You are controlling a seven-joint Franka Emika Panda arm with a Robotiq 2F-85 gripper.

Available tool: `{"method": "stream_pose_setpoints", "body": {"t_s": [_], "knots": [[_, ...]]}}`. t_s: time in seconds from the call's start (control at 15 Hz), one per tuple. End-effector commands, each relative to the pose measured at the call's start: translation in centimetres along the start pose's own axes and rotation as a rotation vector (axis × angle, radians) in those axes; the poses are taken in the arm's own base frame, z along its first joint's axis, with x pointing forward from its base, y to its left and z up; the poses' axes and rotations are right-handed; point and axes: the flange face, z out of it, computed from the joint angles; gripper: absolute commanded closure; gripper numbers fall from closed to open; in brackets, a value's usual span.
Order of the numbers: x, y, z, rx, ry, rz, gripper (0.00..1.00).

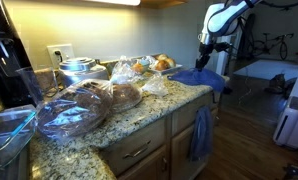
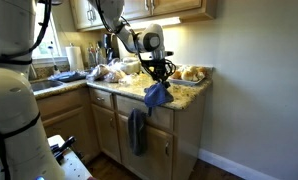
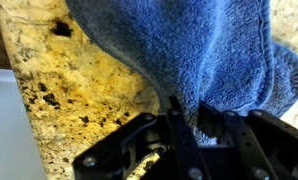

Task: Take the top towel, hang it on the hook and put it back on the counter

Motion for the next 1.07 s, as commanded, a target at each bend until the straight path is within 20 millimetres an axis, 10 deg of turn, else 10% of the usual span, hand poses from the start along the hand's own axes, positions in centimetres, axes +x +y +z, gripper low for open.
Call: {"method": "stream_pose_setpoints", "body": {"t_s": [0.0,0.33,0.4,0.53,1.0], "knots": [[-0.2,0.8,0.3,-0.007,-0.012,-0.029,0.91],[0.2,0.8,-0.5,-0.013,0.002,-0.044,0.48],[0.2,0.9,-0.5,-0.012,0.005,-0.049,0.49],[0.1,0.9,-0.5,-0.005,0.01,-0.051,0.82],[-0.2,1.3,-0.7,0.015,0.014,-0.056,0.93]]}}
